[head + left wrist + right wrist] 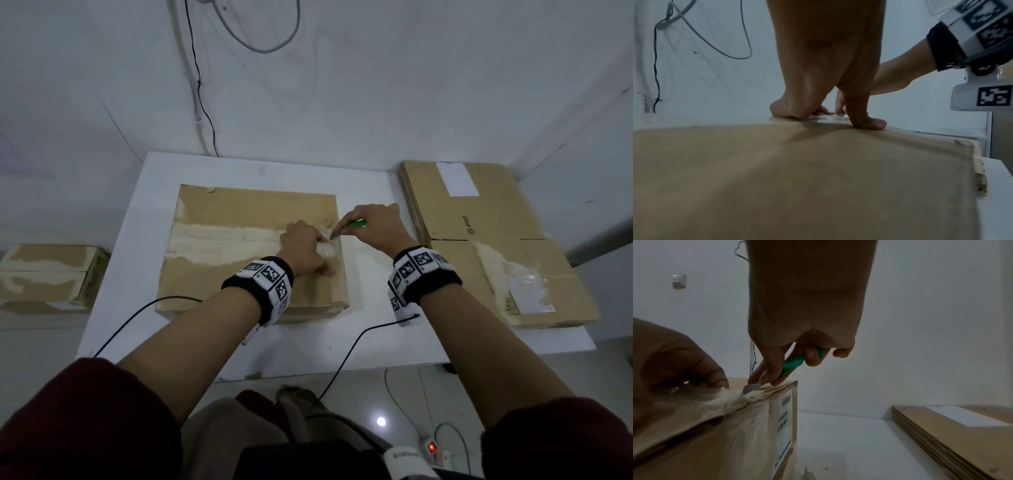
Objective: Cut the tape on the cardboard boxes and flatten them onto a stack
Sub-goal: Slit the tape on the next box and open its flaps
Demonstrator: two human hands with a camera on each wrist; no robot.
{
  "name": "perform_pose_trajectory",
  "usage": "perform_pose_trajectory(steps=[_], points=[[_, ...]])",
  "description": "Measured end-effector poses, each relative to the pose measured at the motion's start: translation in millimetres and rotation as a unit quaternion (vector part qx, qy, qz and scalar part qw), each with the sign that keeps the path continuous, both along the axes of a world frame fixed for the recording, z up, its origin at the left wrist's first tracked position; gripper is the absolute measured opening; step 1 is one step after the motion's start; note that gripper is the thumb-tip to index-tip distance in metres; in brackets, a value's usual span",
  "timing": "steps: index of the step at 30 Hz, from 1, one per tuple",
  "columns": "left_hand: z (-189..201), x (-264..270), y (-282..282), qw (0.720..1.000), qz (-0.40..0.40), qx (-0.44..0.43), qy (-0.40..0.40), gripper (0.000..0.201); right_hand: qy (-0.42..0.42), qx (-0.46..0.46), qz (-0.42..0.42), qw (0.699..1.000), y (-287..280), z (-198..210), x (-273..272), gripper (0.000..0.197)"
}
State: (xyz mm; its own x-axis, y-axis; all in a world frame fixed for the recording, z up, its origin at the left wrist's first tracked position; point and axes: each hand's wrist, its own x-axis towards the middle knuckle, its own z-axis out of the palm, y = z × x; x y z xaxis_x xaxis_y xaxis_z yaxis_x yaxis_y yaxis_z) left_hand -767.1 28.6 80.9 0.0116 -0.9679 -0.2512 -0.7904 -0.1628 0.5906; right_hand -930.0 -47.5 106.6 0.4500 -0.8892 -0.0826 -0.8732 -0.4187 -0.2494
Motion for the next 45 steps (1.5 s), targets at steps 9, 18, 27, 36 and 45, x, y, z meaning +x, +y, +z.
perform_pose_trajectory(steps=[9, 18, 27, 36, 45], points=[[5, 2, 3, 1.000, -0.013, 0.003, -0.008, 0.078, -0.013, 0.058, 0.017, 0.998, -6, 5, 1, 0.007], [3, -7, -1, 0.997, -0.006, 0.012, -0.074, 0.070, 0.017, 0.048, 0.085, 0.995, -19, 5, 2, 0.006], [1, -17, 1, 0.994, 0.022, -0.007, -0.108, 0.064, -0.182, 0.167, 0.031, 0.969, -16, -19, -32, 0.010], [0, -22, -4, 0.992, 0.035, 0.009, -0.123, 0.059, -0.339, 0.210, -0.083, 0.913, 11, -44, -36, 0.014], [1, -18, -9, 0.993, 0.064, 0.007, -0.096, 0.056, -0.389, 0.249, -0.128, 0.878, 39, -63, -34, 0.015]])
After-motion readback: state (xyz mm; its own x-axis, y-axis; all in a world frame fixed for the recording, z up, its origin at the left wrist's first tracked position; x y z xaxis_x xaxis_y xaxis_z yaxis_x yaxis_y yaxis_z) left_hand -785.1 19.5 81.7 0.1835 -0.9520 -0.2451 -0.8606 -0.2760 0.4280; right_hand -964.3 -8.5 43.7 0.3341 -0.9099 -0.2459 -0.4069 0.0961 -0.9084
